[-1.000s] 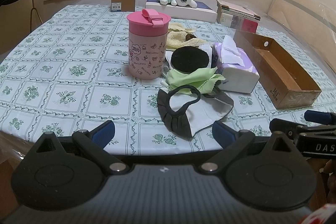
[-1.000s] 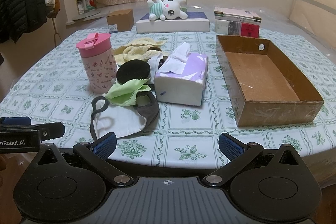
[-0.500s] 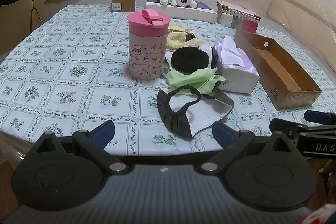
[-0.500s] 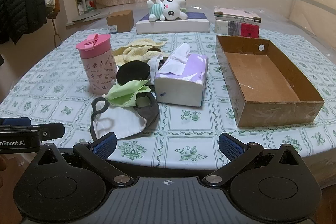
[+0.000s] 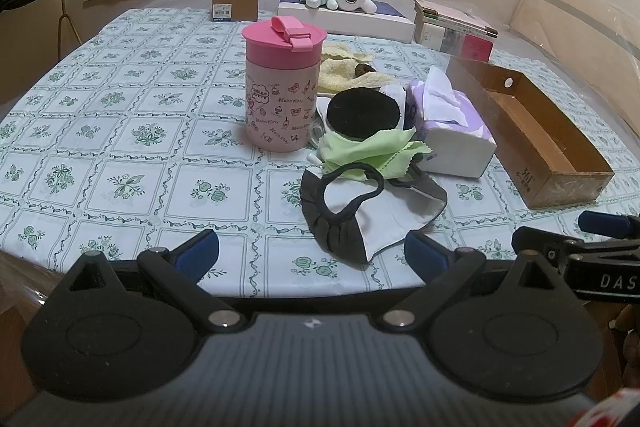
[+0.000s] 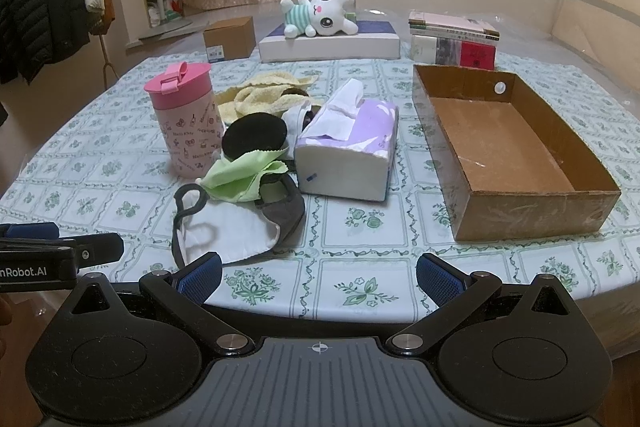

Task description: Organize soft objects

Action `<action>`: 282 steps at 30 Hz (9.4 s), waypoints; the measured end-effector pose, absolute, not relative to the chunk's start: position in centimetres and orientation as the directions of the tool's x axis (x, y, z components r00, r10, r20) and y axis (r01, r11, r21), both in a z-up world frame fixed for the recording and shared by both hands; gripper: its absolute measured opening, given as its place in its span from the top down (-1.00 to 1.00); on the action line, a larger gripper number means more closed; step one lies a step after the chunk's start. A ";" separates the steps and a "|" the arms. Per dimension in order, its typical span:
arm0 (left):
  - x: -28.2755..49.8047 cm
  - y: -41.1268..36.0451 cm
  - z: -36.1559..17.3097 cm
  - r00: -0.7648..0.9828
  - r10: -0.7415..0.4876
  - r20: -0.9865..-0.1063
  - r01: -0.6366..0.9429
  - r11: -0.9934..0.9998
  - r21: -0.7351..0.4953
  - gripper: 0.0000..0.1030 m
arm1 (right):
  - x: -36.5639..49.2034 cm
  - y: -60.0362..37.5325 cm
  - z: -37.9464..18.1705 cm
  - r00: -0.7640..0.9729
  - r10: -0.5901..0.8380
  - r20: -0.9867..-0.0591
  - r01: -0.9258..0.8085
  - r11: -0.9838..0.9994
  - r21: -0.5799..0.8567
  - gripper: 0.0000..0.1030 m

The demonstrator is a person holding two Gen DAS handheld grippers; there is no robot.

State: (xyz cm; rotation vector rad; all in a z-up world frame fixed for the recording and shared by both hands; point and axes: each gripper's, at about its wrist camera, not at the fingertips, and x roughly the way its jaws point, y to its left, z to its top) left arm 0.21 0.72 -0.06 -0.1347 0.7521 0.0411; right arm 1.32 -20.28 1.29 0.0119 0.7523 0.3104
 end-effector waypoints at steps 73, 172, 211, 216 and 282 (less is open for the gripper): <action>9.5 1.9 -3.1 0.708 -0.117 -0.696 0.088 0.993 -0.078 -0.79 | 8.0 -20.7 -1.6 0.701 0.217 -0.679 -0.270 0.962 0.029 0.91; 15.2 -11.3 2.2 0.714 -0.278 -0.643 0.275 0.955 -0.108 0.10 | 12.2 -38.0 3.0 0.806 0.176 -0.565 -0.066 0.975 0.210 -0.41; 11.3 3.1 -2.2 0.743 -0.065 -0.666 0.083 0.997 -0.005 0.08 | 11.3 -18.0 1.1 0.690 0.417 -0.592 -0.526 0.850 -0.014 -0.41; 12.3 3.8 -3.0 0.736 -0.064 -0.674 0.084 0.996 -0.003 0.08 | 13.4 -14.7 0.1 0.659 0.451 -0.602 -0.654 0.738 -0.164 -0.41; 21.8 -6.6 -8.3 0.789 0.012 -0.615 0.206 0.937 0.283 0.80 | 17.8 -21.9 0.6 0.753 0.309 -0.581 -0.398 0.917 -0.028 -0.32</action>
